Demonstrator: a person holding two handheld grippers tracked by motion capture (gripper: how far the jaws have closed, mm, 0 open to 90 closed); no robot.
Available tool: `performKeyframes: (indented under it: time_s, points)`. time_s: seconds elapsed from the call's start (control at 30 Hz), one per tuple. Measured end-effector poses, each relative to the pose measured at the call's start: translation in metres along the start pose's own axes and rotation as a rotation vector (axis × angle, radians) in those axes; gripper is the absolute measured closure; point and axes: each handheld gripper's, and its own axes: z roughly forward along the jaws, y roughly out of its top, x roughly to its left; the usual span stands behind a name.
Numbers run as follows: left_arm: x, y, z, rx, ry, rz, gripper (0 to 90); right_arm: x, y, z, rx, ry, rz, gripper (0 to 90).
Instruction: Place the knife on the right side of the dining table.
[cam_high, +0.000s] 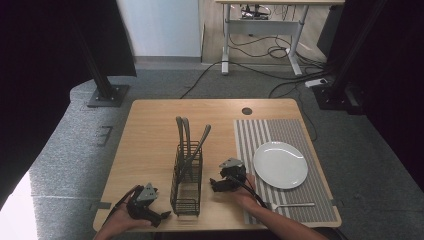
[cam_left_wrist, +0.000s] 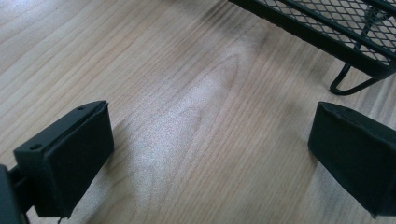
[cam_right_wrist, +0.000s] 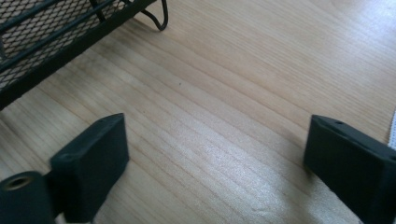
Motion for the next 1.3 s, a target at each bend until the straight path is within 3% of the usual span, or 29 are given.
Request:
performKeyframes:
  time_s: [0.13, 0.17, 0.23, 0.87, 1.1, 1.3]
  points:
    - [0.000, 0.000, 0.000, -0.001, 0.000, 0.000, 0.0, -0.001, 0.001, -0.003, -0.012, -0.008, 0.018, 10.6]
    - [0.000, 0.000, 0.000, 0.000, 0.001, -0.001, 0.0, -0.003, 0.004, -0.008, -0.036, 0.001, 0.051, 12.3]
    - [0.000, 0.000, 0.000, 0.000, 0.000, -0.001, 0.0, -0.005, 0.008, -0.014, -0.065, 0.005, 0.063, 12.9]
    - [0.000, 0.000, 0.000, 0.000, 0.000, -0.001, 0.0, -0.014, 0.026, -0.044, -0.171, 0.080, 0.081, 16.9]
    - [-0.001, 0.000, 0.000, 0.000, 0.003, -0.003, 0.0, -0.019, 0.041, -0.062, -0.237, 0.133, 0.094, 19.7]
    - [-0.001, 0.000, 0.000, 0.000, 0.004, -0.005, 0.0, -0.021, 0.054, -0.066, -0.279, 0.162, 0.095, 22.7]
